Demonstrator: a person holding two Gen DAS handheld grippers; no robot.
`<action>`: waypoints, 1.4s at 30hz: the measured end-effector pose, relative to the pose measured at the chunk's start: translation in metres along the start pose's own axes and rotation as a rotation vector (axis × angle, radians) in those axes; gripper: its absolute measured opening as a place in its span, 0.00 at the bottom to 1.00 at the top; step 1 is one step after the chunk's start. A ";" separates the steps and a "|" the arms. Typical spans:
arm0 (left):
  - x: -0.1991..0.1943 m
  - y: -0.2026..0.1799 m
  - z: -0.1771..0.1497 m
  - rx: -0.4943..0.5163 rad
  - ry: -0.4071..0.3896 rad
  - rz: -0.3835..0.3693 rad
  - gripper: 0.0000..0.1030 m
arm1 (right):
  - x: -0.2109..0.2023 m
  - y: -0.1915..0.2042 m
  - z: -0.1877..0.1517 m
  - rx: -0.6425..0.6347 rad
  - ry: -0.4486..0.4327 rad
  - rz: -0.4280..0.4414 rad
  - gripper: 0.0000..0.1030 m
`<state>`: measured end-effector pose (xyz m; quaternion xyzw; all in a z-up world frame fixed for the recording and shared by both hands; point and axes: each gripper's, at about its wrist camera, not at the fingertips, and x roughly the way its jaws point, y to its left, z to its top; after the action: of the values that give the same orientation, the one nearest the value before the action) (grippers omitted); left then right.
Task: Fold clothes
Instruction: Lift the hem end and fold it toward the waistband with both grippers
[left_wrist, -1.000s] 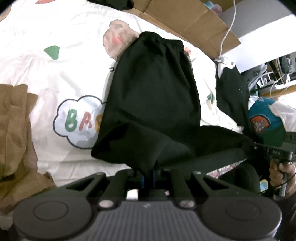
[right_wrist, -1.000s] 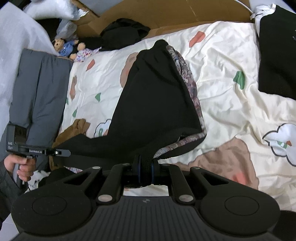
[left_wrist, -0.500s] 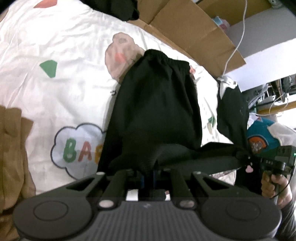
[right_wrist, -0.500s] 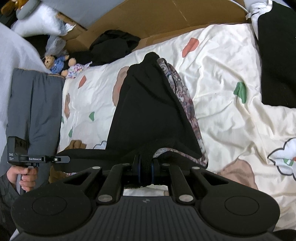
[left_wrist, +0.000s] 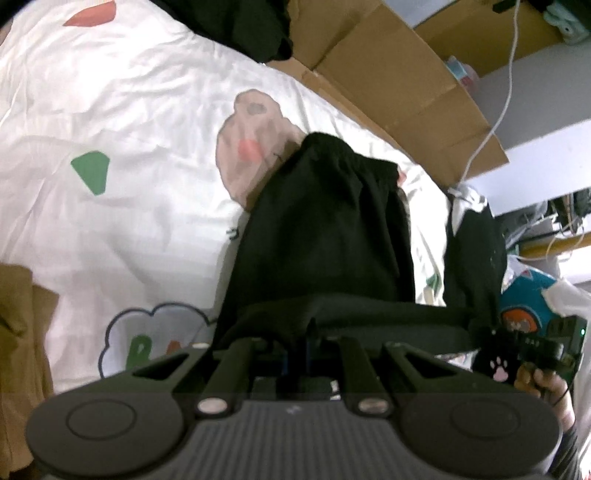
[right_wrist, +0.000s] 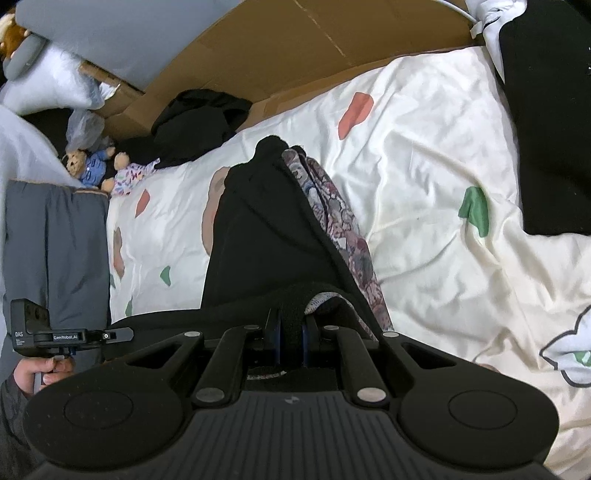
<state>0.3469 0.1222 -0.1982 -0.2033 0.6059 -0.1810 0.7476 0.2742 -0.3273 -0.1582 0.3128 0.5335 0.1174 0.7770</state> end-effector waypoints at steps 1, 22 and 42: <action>0.002 0.001 0.003 -0.003 -0.002 -0.001 0.08 | 0.001 0.000 0.001 0.001 -0.002 0.000 0.10; 0.055 0.016 0.072 -0.055 -0.012 0.029 0.08 | 0.056 -0.024 0.056 0.030 -0.017 -0.026 0.10; 0.078 0.031 0.113 -0.059 -0.042 -0.037 0.08 | 0.086 -0.039 0.096 0.062 -0.027 -0.035 0.10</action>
<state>0.4740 0.1173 -0.2589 -0.2402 0.5912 -0.1723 0.7504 0.3896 -0.3478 -0.2246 0.3288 0.5317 0.0831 0.7761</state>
